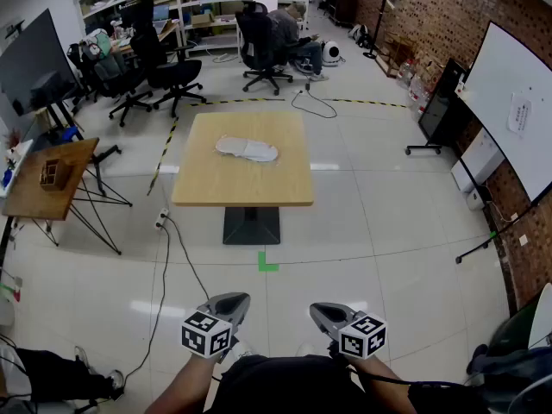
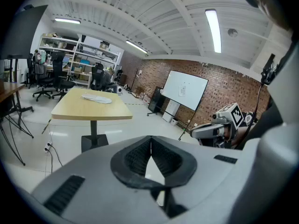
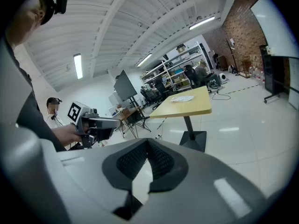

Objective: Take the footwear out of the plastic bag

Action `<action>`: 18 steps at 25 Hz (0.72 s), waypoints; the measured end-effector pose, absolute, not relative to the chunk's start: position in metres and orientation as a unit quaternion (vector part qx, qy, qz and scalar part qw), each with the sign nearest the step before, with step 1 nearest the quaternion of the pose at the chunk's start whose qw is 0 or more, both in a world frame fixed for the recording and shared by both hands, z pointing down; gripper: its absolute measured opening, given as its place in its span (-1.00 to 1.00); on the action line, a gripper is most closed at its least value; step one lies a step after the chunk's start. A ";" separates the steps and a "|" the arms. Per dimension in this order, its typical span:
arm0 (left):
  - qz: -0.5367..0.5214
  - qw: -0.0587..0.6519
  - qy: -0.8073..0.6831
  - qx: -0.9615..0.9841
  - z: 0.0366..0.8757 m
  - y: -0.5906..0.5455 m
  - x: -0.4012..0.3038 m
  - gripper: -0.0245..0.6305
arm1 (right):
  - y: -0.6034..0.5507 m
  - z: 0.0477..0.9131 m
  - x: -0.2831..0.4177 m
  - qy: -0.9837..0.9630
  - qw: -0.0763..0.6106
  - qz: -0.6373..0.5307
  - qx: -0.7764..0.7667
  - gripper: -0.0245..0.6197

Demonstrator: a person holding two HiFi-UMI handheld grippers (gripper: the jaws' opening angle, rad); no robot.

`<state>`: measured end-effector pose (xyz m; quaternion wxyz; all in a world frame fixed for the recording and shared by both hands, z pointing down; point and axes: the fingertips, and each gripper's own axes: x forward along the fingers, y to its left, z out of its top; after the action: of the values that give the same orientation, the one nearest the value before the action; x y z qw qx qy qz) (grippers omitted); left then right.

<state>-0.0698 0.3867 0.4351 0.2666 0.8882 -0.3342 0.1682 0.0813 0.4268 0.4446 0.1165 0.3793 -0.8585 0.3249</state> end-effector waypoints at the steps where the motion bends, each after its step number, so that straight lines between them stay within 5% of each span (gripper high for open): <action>1: 0.172 0.265 -0.334 0.888 0.435 0.385 -0.070 -0.90 | 0.426 0.444 0.081 -0.859 0.114 0.325 0.379 -0.91; 18: 0.193 0.247 -0.371 0.874 0.435 0.381 0.001 -0.90 | 0.427 0.478 0.188 -0.857 0.104 0.332 0.381 -0.91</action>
<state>0.0007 0.3811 0.4347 0.2473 0.8740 -0.3712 0.1929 0.1885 0.4267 0.4784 0.1044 0.3807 -0.8567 0.3320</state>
